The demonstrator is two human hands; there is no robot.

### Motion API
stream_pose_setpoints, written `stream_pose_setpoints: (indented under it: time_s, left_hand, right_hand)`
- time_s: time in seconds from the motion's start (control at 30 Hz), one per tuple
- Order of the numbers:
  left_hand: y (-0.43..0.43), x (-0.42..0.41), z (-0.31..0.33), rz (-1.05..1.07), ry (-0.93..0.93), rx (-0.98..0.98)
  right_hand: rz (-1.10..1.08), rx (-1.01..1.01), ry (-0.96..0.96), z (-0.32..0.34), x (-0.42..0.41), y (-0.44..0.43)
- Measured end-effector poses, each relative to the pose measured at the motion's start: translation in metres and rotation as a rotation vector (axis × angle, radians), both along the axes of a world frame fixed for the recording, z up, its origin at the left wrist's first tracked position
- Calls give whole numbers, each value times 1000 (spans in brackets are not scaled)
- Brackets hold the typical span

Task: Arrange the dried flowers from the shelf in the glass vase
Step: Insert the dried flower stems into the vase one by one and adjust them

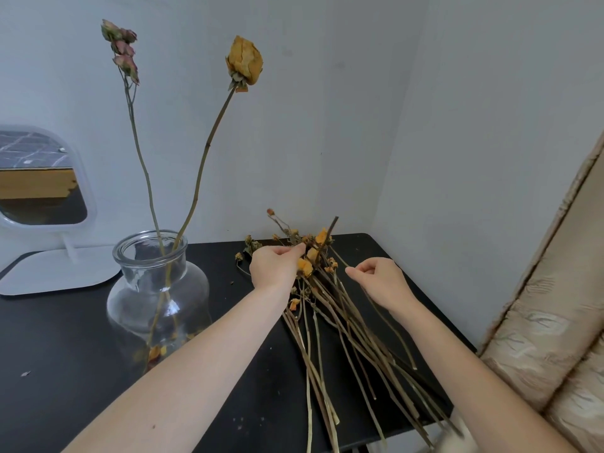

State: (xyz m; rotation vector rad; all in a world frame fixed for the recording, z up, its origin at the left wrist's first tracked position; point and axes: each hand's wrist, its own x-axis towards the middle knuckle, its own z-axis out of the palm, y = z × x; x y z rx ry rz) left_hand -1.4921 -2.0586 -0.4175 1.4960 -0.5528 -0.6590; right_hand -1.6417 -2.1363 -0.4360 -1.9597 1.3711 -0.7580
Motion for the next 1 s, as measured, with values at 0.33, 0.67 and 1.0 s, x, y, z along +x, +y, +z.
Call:
stream_pose_setpoints:
  time_s: [0.33, 0.67, 1.0]
  left_hand:
    - [5, 11, -32, -199, 78, 398]
    - [9, 10, -42, -229, 55, 449]
    - [9, 8, -40, -237, -30, 444]
  right_hand:
    - [66, 81, 176, -8, 7, 6]
    - [110, 30, 289, -11, 15, 15]
    - [344, 491, 277, 8, 27, 43]
